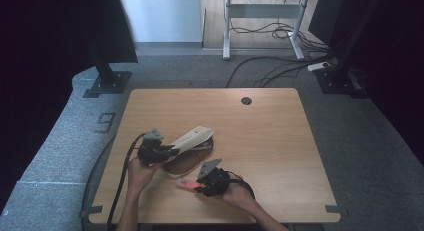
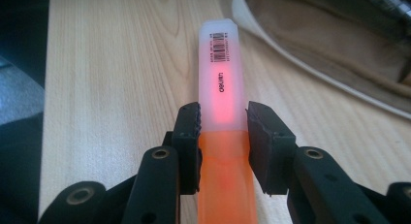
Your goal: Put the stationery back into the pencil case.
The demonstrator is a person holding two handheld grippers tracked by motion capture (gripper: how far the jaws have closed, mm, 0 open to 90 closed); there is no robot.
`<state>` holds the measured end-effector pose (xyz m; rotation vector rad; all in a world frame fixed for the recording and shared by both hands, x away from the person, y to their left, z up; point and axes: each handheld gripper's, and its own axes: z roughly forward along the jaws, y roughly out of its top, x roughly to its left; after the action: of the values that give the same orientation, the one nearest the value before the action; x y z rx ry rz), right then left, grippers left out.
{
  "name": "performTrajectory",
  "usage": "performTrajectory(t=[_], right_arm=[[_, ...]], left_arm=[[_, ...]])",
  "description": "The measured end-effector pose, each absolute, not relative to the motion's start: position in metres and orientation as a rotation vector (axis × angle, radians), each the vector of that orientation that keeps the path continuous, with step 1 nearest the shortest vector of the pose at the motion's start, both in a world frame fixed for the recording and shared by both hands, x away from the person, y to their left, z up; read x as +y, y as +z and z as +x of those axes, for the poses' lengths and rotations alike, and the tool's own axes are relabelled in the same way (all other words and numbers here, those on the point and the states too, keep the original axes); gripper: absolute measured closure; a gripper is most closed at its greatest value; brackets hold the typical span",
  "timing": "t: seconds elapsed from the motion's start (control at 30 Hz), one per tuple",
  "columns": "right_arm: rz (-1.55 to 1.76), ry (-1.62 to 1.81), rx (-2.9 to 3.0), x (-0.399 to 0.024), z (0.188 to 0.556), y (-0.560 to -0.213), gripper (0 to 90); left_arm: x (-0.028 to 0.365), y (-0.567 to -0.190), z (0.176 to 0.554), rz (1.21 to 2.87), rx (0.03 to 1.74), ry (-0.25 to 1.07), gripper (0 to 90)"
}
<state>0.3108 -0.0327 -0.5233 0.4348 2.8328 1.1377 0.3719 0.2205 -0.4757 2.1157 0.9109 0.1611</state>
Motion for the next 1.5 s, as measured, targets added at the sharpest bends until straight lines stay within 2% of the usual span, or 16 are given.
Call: performTrajectory(t=[0.57, 0.97, 1.5], right_arm=[[0.512, 1.14, 2.732, -0.043, 0.343, -0.502, 65.3], [0.508, 1.097, 2.746, -0.023, 0.369, -0.509, 65.3], [0.482, 1.069, 2.752, 0.004, 0.385, -0.516, 65.2]], left_arm=[[0.22, -0.475, 0.372, 2.112, 0.912, 0.154, 75.5], [0.219, -0.475, 0.372, 2.11, 0.912, 0.158, 75.5], [0.219, -0.474, 0.373, 2.101, 0.919, 0.153, 75.5]])
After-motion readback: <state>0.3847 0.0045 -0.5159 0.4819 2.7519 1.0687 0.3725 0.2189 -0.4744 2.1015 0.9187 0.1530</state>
